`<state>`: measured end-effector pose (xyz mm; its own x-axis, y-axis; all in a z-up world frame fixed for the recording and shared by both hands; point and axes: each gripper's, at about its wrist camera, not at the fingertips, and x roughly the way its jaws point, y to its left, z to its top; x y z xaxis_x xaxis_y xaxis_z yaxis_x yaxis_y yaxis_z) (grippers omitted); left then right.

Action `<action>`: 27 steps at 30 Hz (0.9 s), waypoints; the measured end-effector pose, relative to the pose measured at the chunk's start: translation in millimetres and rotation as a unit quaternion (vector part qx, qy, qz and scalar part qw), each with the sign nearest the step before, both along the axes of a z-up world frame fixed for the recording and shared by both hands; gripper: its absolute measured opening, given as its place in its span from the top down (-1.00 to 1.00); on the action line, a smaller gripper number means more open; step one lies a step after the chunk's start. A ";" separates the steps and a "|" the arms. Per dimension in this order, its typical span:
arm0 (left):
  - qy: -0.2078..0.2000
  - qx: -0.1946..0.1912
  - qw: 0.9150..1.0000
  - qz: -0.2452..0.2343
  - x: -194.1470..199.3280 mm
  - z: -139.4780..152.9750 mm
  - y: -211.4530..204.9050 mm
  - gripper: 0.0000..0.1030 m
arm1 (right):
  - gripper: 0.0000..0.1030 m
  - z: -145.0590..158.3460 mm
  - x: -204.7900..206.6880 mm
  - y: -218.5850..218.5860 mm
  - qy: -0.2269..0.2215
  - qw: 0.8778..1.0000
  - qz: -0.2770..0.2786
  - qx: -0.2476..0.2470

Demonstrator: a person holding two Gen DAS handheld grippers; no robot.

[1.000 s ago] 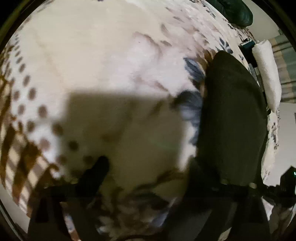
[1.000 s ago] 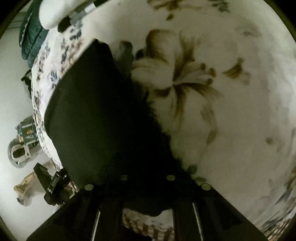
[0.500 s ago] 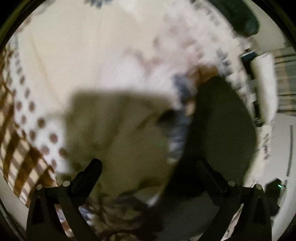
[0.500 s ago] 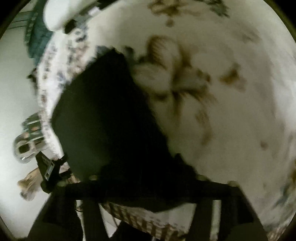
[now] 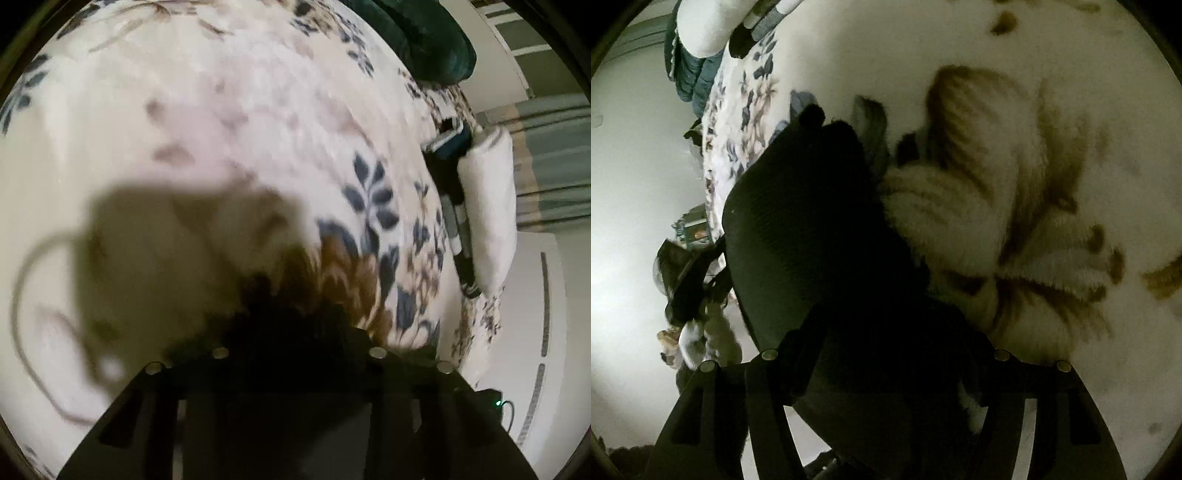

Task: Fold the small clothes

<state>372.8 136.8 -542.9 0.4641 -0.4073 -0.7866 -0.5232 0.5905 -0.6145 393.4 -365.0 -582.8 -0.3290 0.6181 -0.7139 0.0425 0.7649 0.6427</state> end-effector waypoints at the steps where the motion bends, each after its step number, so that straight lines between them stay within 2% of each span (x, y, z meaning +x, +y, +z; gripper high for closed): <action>1: -0.004 -0.008 1.000 0.001 -4.8 3.6 6.0 0.43 | -0.35 -1.9 0.7 -1.4 0.002 1.000 -0.002 0.008; 3: -0.022 -0.039 0.999 0.001 -22.5 11.3 14.9 0.29 | -0.40 -5.1 -0.8 -4.1 0.011 0.999 -0.006 0.034; 4: -0.027 -0.050 0.998 -0.001 -34.0 14.4 16.6 0.16 | -0.42 -6.7 -1.0 -3.6 0.015 0.999 -0.005 0.045; 5: -0.028 -0.058 0.998 -0.002 -45.5 15.9 15.3 -0.31 | -0.42 -9.2 -1.5 -0.3 0.022 0.998 -0.001 0.062; 6: -0.030 -0.065 0.997 -0.003 -63.0 16.0 13.2 -0.51 | -0.42 -13.7 -0.9 1.1 0.030 0.997 0.004 0.077; 8: -0.023 -0.078 0.997 -0.010 -81.5 8.9 2.8 -0.51 | -0.42 -20.1 -3.7 12.3 0.045 0.994 0.017 0.097; 11: 0.006 -0.099 0.995 -0.025 -103.6 -16.6 -18.2 -0.50 | -0.43 -29.4 -7.9 32.0 0.063 0.991 0.037 0.116; 14: -0.004 -0.086 0.995 -0.040 -98.6 -22.0 -39.3 -0.52 | -0.43 -33.3 -8.3 45.7 0.069 0.988 0.045 0.128; 15: -0.008 -0.071 0.996 -0.044 -92.9 -19.1 -45.8 -0.51 | -0.42 -32.7 -8.5 49.6 0.067 0.988 0.047 0.128; 16: -0.016 -0.065 0.997 -0.048 -87.3 -15.2 -51.2 -0.47 | -0.30 -30.7 -8.9 53.6 0.061 0.989 0.048 0.128; 17: -0.024 -0.060 0.996 -0.054 -82.8 -10.9 -55.1 0.14 | 0.15 -28.6 -9.1 56.2 0.057 0.989 0.047 0.128; 18: -0.021 -0.051 0.996 -0.065 -77.7 -7.4 -59.2 0.40 | 0.37 -26.7 -10.2 58.5 0.051 0.991 0.047 0.118; 20: -0.019 -0.034 0.997 -0.074 -69.8 1.5 -62.7 0.50 | 0.55 -18.1 -12.9 60.6 0.026 0.993 0.045 0.102; 27: -0.021 -0.011 0.993 -0.117 -46.7 47.1 -64.5 0.62 | 0.62 30.0 -14.9 62.8 -0.016 0.996 0.012 0.088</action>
